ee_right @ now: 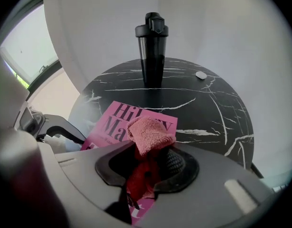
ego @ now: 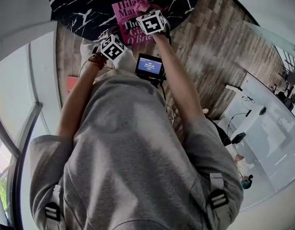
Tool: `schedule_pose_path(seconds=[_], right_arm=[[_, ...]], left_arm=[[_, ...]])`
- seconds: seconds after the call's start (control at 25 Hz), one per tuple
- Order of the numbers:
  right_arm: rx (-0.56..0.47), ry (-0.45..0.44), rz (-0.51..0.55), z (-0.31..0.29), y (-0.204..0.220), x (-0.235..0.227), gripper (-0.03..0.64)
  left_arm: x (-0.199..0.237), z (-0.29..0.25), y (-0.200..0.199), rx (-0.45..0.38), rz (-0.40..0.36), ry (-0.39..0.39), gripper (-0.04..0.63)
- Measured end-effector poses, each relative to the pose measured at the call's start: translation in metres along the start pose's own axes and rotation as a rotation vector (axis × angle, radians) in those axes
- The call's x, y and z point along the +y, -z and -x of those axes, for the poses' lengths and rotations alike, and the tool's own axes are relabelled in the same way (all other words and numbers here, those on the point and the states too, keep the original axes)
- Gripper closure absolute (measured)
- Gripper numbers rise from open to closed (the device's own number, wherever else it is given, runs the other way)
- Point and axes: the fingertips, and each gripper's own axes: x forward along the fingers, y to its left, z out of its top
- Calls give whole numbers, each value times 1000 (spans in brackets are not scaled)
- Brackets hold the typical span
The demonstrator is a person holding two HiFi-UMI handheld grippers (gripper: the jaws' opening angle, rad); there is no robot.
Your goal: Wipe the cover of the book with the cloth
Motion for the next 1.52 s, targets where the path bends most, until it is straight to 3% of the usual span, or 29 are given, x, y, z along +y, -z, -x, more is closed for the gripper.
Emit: schedule_pose_path(seconds=[1.24,1.52], right_arm=[[15,-171,38,-14,-30,78,488],[-19,-238,-43,-18,-36,93,486]], left_arm=[[1,-1,0,-12,-6,1,123],[1,0,3,-16,-6,3,124]])
